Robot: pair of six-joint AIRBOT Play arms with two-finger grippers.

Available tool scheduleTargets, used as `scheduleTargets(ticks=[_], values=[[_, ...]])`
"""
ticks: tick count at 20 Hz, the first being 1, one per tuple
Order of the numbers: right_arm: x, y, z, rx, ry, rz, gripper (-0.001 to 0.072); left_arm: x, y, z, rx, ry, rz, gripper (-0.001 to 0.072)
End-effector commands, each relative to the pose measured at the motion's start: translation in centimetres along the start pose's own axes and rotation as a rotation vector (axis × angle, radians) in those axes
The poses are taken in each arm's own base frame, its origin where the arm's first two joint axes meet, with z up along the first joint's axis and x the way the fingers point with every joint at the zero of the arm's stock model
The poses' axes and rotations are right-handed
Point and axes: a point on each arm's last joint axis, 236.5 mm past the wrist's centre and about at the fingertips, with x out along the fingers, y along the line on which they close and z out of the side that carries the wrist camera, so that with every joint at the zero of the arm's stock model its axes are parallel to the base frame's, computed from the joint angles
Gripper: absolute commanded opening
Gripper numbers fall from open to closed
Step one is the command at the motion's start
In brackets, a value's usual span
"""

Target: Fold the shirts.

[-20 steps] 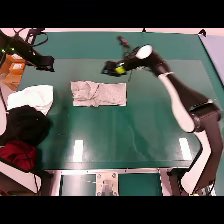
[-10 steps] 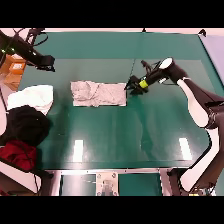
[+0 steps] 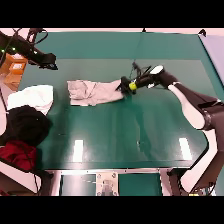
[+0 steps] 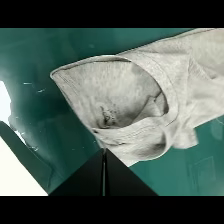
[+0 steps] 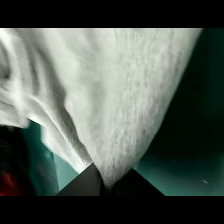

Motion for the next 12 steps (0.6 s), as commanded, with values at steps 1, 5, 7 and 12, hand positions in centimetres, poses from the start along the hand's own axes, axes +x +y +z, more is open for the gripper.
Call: scheduleTargets(ticks=[1,5,7,12], values=[[-8.5,3.7,4.6,-0.073,-0.191,0.048,0.0011,0.0,-0.2,0.0,-0.001,-0.002,-0.007,0.0022],[-25.7,1.8,6.9,-0.057,-0.455,-0.042,0.0011,0.0,-0.2,0.1,-0.003,-0.005,-0.010,0.0021],[-33.1,-1.8,5.8,0.001,-0.543,-0.146,0.0011,0.0,-0.2,0.1,-0.004,-0.006,-0.010,0.0021],[-45.3,-13.9,-0.1,0.300,-0.693,-0.400,0.0010,0.0,-0.2,0.5,-0.028,-0.022,-0.010,0.0022]])
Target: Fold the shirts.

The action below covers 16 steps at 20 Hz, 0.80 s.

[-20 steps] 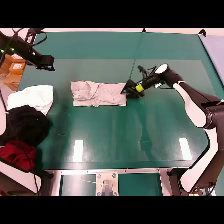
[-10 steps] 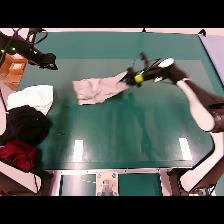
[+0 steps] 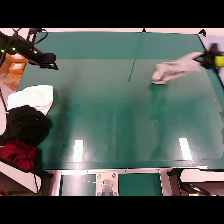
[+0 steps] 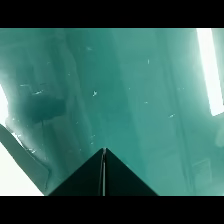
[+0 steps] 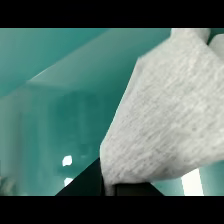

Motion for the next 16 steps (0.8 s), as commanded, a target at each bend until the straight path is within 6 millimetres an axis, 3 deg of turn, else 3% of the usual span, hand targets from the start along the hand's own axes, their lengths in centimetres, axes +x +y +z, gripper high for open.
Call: scheduleTargets(ticks=[1,4,6,8,12,15,16], values=[[-7.9,-11.8,0.0,0.191,-0.095,-0.288,0.0010,0.0,-0.1,0.4,-0.019,-0.019,-0.004,0.0021],[-13.3,-21.3,-4.5,0.398,-0.136,-0.512,0.0009,0.0,-0.9,0.8,-0.021,-0.034,-0.037,0.0022],[-16.2,-26.5,-9.6,0.536,-0.143,-0.615,0.0009,0.0,-1.1,0.9,-0.022,-0.036,-0.045,0.0022],[-17.6,-30.2,-15.2,0.674,-0.134,-0.667,0.0009,0.0,-1.1,0.9,-0.022,-0.036,-0.045,0.0022],[-15.8,-34.0,-24.9,0.903,-0.105,-0.666,0.0010,0.0,-1.1,0.9,-0.022,-0.036,-0.045,0.0021],[-14.4,-34.8,-27.4,0.944,-0.099,-0.671,0.0043,0.0,-1.1,0.8,-0.022,-0.034,-0.047,0.0022],[-14.6,-34.8,-27.2,0.941,-0.099,-0.672,0.0272,-0.1,-1.1,0.8,-0.022,-0.034,-0.047,0.0021]])
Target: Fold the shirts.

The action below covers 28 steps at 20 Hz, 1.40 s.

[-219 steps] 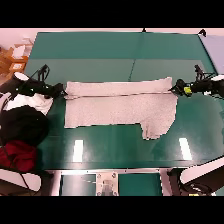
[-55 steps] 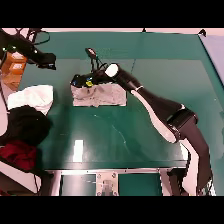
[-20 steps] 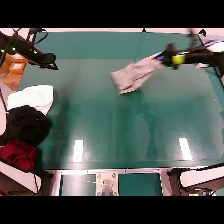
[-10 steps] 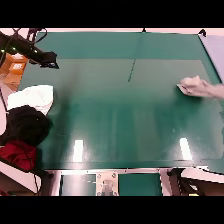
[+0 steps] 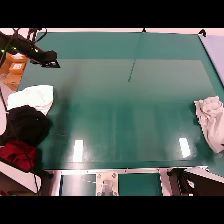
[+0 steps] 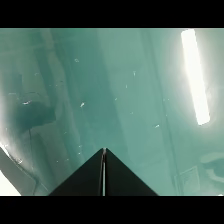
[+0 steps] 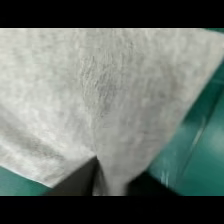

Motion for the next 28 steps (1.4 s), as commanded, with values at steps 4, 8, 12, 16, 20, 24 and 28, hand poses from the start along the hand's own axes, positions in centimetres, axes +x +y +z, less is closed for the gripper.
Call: scheduleTargets(ticks=[4,8,12,16,20,24,28], values=[[-4.2,-3.8,0.2,0.023,0.050,-0.165,0.0346,0.0,-0.1,0.0,0.000,0.001,-0.003,0.0021],[-10.7,1.8,2.6,0.008,-0.045,-0.106,0.0114,-0.4,-0.3,-0.1,-0.043,-0.001,-0.002,0.0021],[-12.7,17.4,1.5,-0.360,-0.236,0.186,0.0012,-2.8,-1.7,-1.4,-0.066,0.033,-0.006,0.0020],[-10.6,26.6,-9.3,-0.793,-0.134,0.292,0.0011,-3.8,-3.6,-5.3,-0.105,0.092,-0.010,0.0020],[-5.6,25.0,-22.0,-1.059,0.084,0.276,0.0011,-2.7,-6.5,-12.7,-0.137,0.100,-0.014,0.0020],[-1.6,19.2,-30.2,-1.213,0.226,0.237,0.0011,-1.4,-8.6,-20.7,-0.182,0.126,-0.018,0.0020],[-1.2,19.2,-32.6,-1.313,0.226,0.269,0.0012,-1.6,-8.9,-21.9,-0.186,0.117,-0.019,0.0021]])
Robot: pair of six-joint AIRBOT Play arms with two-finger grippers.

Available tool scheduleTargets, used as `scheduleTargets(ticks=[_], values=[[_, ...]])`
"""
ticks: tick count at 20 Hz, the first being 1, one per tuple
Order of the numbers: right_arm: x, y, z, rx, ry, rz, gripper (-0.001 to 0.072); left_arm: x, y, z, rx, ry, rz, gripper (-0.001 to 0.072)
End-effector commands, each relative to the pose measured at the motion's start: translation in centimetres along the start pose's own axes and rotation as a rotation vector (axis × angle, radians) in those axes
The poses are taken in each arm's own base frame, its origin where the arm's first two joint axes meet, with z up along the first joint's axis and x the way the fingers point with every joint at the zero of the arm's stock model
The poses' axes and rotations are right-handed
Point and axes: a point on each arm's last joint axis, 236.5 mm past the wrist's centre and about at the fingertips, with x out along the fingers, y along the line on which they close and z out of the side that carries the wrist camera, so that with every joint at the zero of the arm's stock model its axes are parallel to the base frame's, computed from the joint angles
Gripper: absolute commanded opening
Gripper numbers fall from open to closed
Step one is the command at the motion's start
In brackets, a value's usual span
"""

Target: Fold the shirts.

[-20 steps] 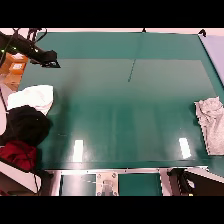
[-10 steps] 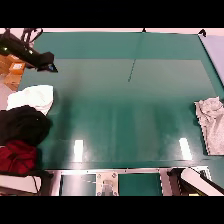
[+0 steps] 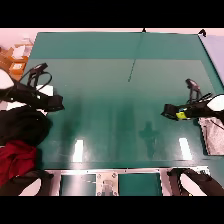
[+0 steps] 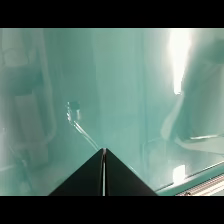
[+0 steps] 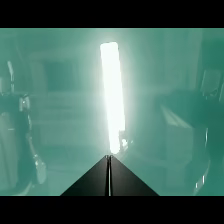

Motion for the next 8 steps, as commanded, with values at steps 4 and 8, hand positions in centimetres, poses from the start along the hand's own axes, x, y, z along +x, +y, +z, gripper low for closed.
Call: scheduleTargets(ticks=[4,8], values=[[1.31,1.87,-1.88,-0.085,0.024,0.022,0.0012,0.48,0.08,-1.17,-0.013,-0.028,0.001,0.0022],[1.30,1.88,-1.87,-0.086,0.023,0.022,0.0012,0.49,0.06,-1.41,-0.013,-0.018,0.000,0.0022]])
